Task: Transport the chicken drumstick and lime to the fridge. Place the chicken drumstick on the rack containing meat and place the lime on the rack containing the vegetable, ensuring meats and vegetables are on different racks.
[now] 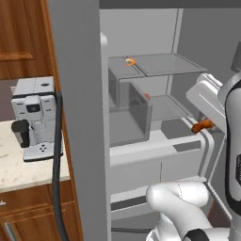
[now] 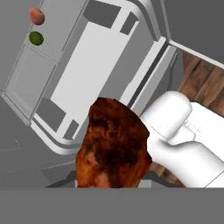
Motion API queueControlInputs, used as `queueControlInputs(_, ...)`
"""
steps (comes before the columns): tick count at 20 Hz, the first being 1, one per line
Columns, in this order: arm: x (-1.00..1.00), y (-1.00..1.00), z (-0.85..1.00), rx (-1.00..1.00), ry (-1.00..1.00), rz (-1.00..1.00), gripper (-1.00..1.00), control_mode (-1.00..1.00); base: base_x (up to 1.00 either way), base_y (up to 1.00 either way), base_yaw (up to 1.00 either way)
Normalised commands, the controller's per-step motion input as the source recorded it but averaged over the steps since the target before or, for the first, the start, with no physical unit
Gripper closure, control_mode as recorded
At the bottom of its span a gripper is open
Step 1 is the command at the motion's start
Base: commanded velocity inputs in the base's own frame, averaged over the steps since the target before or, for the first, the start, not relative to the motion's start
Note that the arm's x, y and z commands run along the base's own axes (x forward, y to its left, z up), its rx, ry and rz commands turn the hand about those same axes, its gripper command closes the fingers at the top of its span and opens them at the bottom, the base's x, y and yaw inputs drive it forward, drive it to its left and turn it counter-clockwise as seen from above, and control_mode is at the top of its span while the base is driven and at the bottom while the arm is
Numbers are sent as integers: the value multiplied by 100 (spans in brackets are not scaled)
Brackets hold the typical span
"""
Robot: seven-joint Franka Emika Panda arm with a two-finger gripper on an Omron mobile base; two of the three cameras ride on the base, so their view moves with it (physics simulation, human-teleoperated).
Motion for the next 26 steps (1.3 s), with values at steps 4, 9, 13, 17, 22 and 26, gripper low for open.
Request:
queueControlInputs(4,0,0,0,0,0,0,100,100,88,16,-2)
queueControlInputs(9,0,0,0,0,0,0,100,100,70,-7,0)
queueControlInputs(13,0,0,0,0,0,0,100,100,59,-3,2)
queueControlInputs(17,0,0,0,0,0,0,100,100,49,-6,5)
queueControlInputs(22,0,0,0,0,0,0,100,100,45,-7,9)
queueControlInputs(26,32,-15,3,0,-1,5,100,-100,16,-1,2)
